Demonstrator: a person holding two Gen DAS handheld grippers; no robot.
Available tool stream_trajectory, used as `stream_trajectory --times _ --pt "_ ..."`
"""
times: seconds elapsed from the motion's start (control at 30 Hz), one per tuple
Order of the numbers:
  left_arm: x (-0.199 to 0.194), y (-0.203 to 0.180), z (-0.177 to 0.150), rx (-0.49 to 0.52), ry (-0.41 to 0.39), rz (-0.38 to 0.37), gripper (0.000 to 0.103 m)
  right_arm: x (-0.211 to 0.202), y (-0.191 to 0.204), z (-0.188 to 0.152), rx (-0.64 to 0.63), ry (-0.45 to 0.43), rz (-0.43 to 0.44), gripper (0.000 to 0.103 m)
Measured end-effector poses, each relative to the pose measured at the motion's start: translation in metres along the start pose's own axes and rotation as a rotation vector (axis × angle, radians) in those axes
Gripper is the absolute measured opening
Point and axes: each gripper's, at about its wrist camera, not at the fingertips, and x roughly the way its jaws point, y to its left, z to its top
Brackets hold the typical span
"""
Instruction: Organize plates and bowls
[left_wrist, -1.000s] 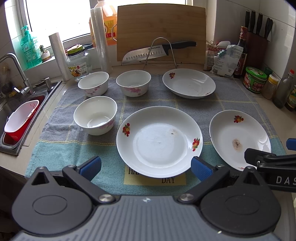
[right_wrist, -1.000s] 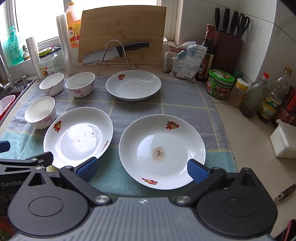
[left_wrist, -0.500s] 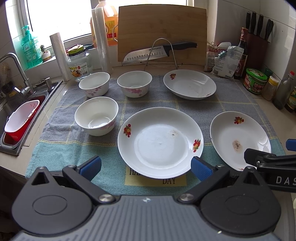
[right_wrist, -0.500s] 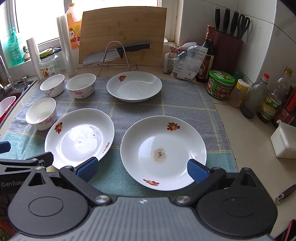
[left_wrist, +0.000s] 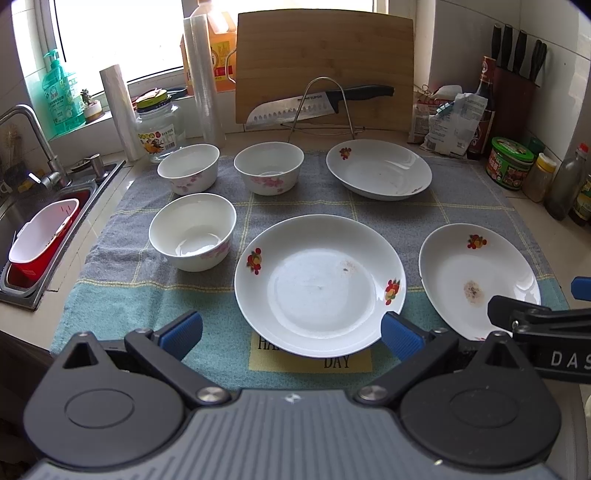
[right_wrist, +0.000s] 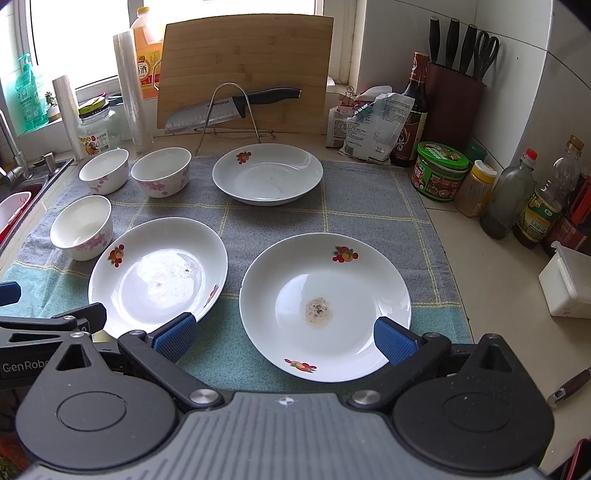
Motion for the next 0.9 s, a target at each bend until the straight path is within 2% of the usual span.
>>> stream_trajectory --times 0.63,0.9 --pt "0.004 0.004 0.004 0.013 0.001 -0.020 0.102 -0.001 0.006 0.002 -0.010 -0.008 -0.027 0.103" --pt "0.007 0.012 0.007 0.024 -0.017 -0.075 0.102 -0.009 0.013 0.002 -0.019 -0.056 -0.022 0.103"
